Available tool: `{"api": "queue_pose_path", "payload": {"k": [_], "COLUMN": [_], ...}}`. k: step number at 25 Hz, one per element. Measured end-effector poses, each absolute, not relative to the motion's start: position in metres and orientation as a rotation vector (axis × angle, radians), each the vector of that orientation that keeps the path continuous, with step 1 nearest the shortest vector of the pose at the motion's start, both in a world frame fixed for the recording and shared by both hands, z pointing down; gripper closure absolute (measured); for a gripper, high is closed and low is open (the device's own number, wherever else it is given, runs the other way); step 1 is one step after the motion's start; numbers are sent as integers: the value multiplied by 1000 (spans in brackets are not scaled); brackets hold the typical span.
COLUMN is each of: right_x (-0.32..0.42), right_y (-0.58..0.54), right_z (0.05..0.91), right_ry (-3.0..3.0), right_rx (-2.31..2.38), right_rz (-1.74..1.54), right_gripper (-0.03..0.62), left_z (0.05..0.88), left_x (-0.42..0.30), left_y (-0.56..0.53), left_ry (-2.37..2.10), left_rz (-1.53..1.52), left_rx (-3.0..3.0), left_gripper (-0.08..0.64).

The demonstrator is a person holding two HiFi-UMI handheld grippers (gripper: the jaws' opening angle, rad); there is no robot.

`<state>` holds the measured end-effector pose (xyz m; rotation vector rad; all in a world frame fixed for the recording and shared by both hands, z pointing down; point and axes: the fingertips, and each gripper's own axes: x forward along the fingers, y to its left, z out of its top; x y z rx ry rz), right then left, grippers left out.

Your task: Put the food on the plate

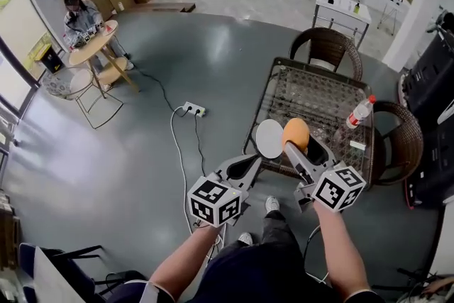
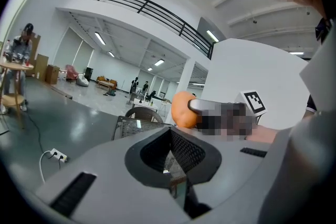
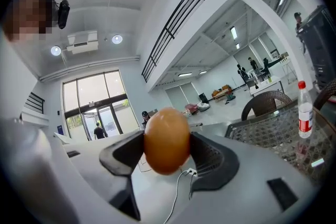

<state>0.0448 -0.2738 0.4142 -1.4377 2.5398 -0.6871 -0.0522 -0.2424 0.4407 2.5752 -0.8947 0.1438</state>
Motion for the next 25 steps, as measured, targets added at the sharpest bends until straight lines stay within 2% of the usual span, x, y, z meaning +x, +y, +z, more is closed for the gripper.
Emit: {"api": "queue_pose_path", "payload": {"k": [17,25], "right_x": [60,59], "right_y": [-361,-384], "right_z": [432,521], "right_ry": [2628,2787], "right_rx": [-1337,-1422], "right_rz": [-755,-920], "right_gripper": [308,308], "left_z": [456,482], "left_x": [-31,-30], "left_y": [-315,-327], "left_ry": [-994,-1035], "left_rz": [207,280], "left_rx": [2531,2494], "left_gripper": [551,551]}}
